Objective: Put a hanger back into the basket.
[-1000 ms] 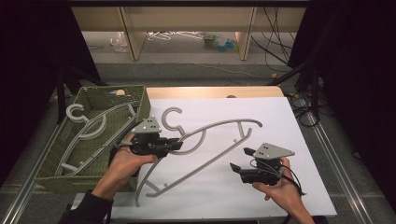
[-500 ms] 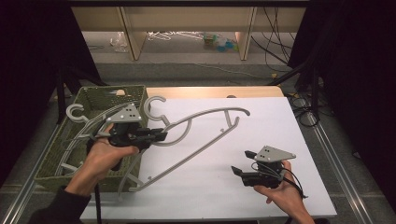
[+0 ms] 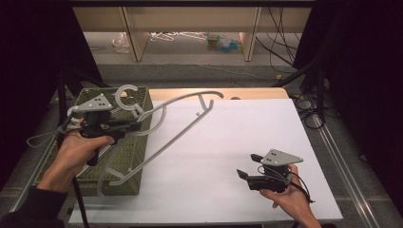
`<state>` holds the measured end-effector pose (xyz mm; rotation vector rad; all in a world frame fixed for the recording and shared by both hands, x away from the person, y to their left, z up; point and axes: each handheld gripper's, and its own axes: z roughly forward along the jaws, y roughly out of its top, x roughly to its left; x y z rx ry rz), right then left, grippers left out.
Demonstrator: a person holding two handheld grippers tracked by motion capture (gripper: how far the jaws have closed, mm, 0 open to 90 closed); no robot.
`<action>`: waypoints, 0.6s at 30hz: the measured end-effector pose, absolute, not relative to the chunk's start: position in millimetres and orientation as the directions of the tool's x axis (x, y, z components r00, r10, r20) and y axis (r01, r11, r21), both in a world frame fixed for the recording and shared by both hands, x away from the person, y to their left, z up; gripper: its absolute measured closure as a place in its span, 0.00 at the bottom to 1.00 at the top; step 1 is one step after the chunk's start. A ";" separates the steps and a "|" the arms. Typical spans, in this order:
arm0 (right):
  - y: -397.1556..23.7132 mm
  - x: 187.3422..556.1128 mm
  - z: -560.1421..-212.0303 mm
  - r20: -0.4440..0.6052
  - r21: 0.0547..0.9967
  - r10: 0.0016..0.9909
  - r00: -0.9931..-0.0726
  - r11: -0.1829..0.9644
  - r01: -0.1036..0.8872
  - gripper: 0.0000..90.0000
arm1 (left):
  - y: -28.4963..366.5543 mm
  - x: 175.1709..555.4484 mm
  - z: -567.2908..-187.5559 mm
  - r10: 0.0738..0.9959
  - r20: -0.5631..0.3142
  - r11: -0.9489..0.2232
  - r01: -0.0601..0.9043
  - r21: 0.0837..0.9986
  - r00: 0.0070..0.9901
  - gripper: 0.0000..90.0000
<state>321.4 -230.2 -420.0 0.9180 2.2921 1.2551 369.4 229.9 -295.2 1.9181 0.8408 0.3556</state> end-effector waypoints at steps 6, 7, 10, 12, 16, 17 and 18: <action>-230.7 321.5 -421.1 0.000 0.840 0.699 -0.715 0.389 0.380 0.31 | 251.2 374.3 -293.8 0.731 -0.096 -0.280 0.426 0.860 0.675 0.90; -230.6 321.5 -421.0 0.000 0.839 0.698 -0.716 0.390 0.380 0.31 | 254.3 375.5 -293.8 0.734 -0.091 -0.291 0.433 0.853 0.673 0.90; -230.0 321.7 -421.5 -0.003 0.838 0.694 -0.720 0.394 0.377 0.31 | 262.2 378.9 -296.8 0.748 -0.094 -0.282 0.444 0.851 0.657 0.90; -229.8 322.0 -421.8 -0.006 0.838 0.695 -0.719 0.395 0.375 0.31 | 268.0 380.8 -297.6 0.754 -0.103 -0.273 0.452 0.849 0.649 0.90; -230.1 322.5 -422.4 -0.004 0.838 0.692 -0.722 0.397 0.376 0.31 | 277.8 382.3 -296.8 0.772 -0.103 -0.261 0.460 0.849 0.628 0.90; -230.0 322.7 -422.4 -0.005 0.837 0.691 -0.723 0.398 0.375 0.31 | 281.7 383.0 -296.1 0.770 -0.105 -0.267 0.467 0.843 0.630 0.90; -229.7 322.4 -422.5 -0.002 0.836 0.692 -0.721 0.397 0.379 0.31 | 285.7 384.4 -295.0 0.780 -0.074 -0.288 0.461 0.839 0.622 0.90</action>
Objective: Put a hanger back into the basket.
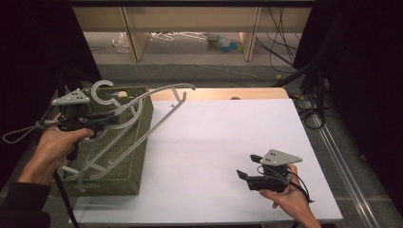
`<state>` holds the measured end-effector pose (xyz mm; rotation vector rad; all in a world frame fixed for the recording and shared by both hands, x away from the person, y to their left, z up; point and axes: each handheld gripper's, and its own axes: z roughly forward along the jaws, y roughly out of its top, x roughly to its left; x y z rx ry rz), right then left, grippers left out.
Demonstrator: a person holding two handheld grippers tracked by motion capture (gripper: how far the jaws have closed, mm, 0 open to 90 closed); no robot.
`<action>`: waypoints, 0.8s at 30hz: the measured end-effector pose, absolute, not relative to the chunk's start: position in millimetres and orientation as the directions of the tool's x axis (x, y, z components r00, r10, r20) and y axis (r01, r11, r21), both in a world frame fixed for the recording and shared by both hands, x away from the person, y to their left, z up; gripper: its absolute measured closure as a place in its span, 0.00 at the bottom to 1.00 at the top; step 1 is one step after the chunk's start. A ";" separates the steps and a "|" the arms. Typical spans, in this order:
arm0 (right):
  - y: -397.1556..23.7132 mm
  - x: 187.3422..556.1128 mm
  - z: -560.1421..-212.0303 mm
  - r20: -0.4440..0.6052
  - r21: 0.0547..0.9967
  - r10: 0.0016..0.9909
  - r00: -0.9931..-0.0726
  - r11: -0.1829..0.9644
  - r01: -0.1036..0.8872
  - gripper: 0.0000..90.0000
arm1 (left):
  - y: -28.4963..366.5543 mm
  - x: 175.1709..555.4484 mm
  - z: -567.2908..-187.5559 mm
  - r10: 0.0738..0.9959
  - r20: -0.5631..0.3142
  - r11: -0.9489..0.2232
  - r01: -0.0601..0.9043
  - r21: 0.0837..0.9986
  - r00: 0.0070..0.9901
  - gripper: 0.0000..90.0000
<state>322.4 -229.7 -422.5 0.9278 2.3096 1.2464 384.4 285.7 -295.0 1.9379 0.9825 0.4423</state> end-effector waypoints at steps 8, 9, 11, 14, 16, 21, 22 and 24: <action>-229.2 322.5 -423.0 -0.001 0.834 0.690 -0.724 0.400 0.380 0.31 | 306.5 395.2 -291.8 0.820 -0.039 -0.288 0.472 0.833 0.570 0.90; -229.3 322.5 -423.0 0.000 0.834 0.691 -0.723 0.399 0.381 0.31 | 308.6 395.9 -290.8 0.826 -0.037 -0.283 0.470 0.836 0.562 0.90; -229.9 322.5 -423.0 0.003 0.832 0.693 -0.721 0.398 0.386 0.31 | 312.1 397.1 -287.2 0.833 -0.024 -0.283 0.464 0.839 0.552 0.90; -230.0 322.7 -423.0 0.005 0.833 0.694 -0.720 0.395 0.387 0.31 | 314.4 398.7 -285.4 0.835 -0.013 -0.295 0.466 0.834 0.550 0.90; -230.0 322.8 -423.3 -0.001 0.833 0.693 -0.721 0.399 0.382 0.31 | 316.6 400.9 -284.9 0.840 -0.002 -0.302 0.470 0.829 0.543 0.90; -230.1 322.7 -423.1 0.001 0.833 0.690 -0.724 0.400 0.383 0.31 | 325.6 408.1 -283.1 0.846 0.038 -0.338 0.480 0.809 0.531 0.90; -230.2 323.0 -423.2 0.005 0.832 0.692 -0.722 0.398 0.387 0.31 | 325.5 411.1 -284.2 0.859 0.018 -0.302 0.478 0.825 0.512 0.90; -230.3 322.8 -423.3 0.004 0.831 0.692 -0.722 0.399 0.387 0.31 | 330.2 414.6 -282.5 0.853 0.047 -0.337 0.480 0.810 0.519 0.90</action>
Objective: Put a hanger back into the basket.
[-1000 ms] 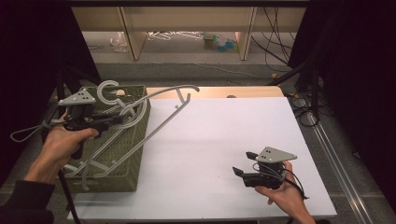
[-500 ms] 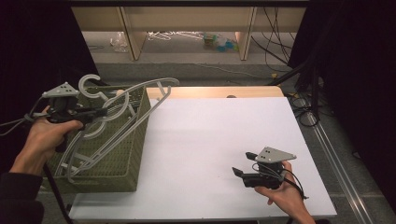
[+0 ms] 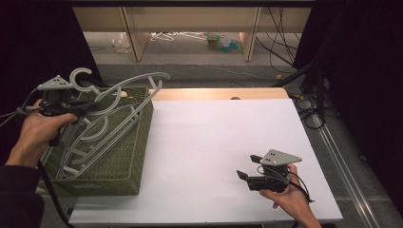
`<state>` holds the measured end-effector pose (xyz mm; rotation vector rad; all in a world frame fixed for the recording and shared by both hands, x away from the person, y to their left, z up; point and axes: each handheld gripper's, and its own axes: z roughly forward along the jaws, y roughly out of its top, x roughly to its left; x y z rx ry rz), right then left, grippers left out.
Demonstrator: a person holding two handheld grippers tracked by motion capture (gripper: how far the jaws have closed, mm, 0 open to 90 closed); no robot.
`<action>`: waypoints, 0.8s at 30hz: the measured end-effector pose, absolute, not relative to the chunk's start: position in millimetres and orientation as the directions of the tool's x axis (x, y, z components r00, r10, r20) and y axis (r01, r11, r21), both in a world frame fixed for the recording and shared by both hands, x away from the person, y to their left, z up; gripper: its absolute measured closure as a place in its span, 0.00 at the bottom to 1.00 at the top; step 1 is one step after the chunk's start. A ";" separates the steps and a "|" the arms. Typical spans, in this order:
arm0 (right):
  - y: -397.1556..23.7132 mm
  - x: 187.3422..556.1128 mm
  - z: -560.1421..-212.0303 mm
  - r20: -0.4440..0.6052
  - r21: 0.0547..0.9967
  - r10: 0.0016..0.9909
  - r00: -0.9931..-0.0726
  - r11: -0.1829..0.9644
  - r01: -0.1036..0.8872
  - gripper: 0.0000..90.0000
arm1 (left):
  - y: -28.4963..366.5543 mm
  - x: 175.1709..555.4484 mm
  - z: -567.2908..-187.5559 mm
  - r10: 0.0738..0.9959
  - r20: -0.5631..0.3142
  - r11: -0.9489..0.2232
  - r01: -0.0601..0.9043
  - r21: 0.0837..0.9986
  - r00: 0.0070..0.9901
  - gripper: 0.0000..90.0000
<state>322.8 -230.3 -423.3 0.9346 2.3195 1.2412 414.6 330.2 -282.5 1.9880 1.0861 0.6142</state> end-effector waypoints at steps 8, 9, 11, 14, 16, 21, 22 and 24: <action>-230.3 322.8 -423.5 0.011 0.831 0.689 -0.725 0.397 0.390 0.31 | 347.8 429.9 -291.8 0.880 0.051 -0.318 0.505 0.803 0.472 0.90; -230.3 323.1 -423.4 0.010 0.831 0.688 -0.725 0.397 0.389 0.31 | 350.4 431.5 -294.5 0.885 0.049 -0.311 0.508 0.804 0.463 0.90; -230.6 323.4 -424.0 0.008 0.830 0.688 -0.726 0.400 0.388 0.31 | 356.3 434.9 -300.4 0.886 0.053 -0.317 0.520 0.793 0.460 0.90; -230.4 323.6 -424.0 0.008 0.830 0.689 -0.725 0.400 0.389 0.31 | 362.8 437.3 -304.0 0.884 0.069 -0.337 0.527 0.780 0.462 0.90; -230.0 322.9 -424.1 0.016 0.828 0.689 -0.725 0.398 0.396 0.31 | 370.4 439.7 -308.7 0.895 0.068 -0.326 0.542 0.775 0.441 0.90; -229.8 323.3 -425.0 0.006 0.829 0.686 -0.728 0.404 0.388 0.31 | 380.5 440.5 -313.0 0.908 0.062 -0.304 0.551 0.777 0.414 0.90; -229.7 323.5 -425.1 0.003 0.829 0.684 -0.730 0.406 0.384 0.31 | 382.0 440.6 -314.8 0.915 0.054 -0.286 0.550 0.785 0.399 0.90; -229.5 323.4 -424.7 0.010 0.829 0.687 -0.727 0.401 0.390 0.31 | 387.4 440.6 -319.8 0.918 0.064 -0.293 0.559 0.776 0.392 0.90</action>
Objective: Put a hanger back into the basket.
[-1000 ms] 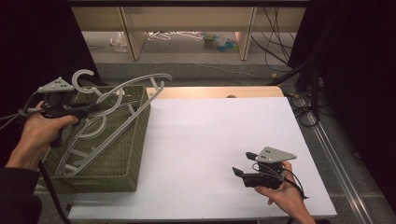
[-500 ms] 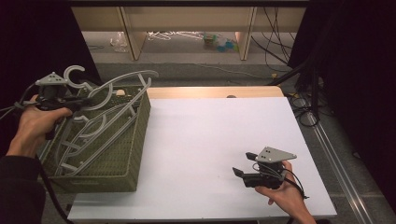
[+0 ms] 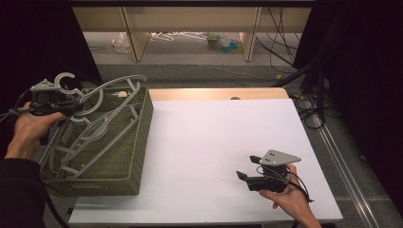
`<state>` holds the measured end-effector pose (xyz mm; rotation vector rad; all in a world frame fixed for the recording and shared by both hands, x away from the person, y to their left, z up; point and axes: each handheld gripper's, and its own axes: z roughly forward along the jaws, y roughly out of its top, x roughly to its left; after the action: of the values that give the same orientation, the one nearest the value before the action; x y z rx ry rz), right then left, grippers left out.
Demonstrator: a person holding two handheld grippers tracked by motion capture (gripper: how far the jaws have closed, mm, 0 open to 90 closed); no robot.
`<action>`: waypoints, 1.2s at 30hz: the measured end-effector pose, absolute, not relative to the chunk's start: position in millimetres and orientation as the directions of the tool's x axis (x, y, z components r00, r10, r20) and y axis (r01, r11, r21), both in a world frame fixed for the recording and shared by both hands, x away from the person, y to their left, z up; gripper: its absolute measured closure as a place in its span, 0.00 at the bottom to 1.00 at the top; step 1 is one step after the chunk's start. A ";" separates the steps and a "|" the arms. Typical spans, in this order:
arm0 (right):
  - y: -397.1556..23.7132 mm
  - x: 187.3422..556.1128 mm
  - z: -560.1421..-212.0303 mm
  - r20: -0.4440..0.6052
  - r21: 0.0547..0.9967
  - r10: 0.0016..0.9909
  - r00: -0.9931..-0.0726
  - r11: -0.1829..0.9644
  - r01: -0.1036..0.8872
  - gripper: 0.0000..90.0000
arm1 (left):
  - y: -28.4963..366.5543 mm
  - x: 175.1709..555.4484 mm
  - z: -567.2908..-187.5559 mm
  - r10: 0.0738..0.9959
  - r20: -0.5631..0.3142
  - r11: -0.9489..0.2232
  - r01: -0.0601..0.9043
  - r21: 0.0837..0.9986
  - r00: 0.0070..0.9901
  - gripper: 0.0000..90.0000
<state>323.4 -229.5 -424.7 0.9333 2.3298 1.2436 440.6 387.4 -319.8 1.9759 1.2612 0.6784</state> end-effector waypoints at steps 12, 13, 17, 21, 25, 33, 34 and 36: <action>-229.6 323.6 -424.5 0.005 0.827 0.683 -0.731 0.407 0.387 0.31 | 401.4 435.1 -338.0 0.915 0.044 -0.286 0.566 0.773 0.402 0.90; -229.6 323.6 -424.4 0.006 0.827 0.683 -0.730 0.407 0.387 0.31 | 405.9 432.3 -336.8 0.895 0.076 -0.343 0.570 0.747 0.439 0.90; -229.3 323.6 -424.7 0.006 0.827 0.684 -0.729 0.406 0.388 0.31 | 403.6 430.6 -343.4 0.906 0.039 -0.295 0.562 0.772 0.421 0.90; -229.3 323.3 -424.8 0.004 0.827 0.685 -0.729 0.407 0.387 0.31 | 407.9 431.1 -349.5 0.890 0.060 -0.344 0.579 0.739 0.452 0.90; -229.4 323.5 -425.0 0.004 0.826 0.684 -0.729 0.409 0.388 0.31 | 400.6 433.5 -359.0 0.900 0.007 -0.286 0.579 0.764 0.435 0.90; -229.5 323.3 -424.1 0.004 0.825 0.682 -0.732 0.411 0.388 0.31 | 400.6 436.3 -377.2 0.878 0.008 -0.340 0.613 0.713 0.479 0.89; -229.7 323.3 -424.3 0.002 0.825 0.680 -0.733 0.413 0.385 0.31 | 400.5 436.2 -379.4 0.879 0.006 -0.337 0.613 0.714 0.476 0.89; -229.7 323.4 -424.8 -0.001 0.825 0.681 -0.733 0.414 0.384 0.31 | 401.9 435.9 -381.3 0.881 -0.001 -0.329 0.614 0.717 0.472 0.89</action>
<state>323.4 -229.7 -424.8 0.9183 2.3387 1.2324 435.9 401.9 -381.3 2.0627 1.2350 0.5213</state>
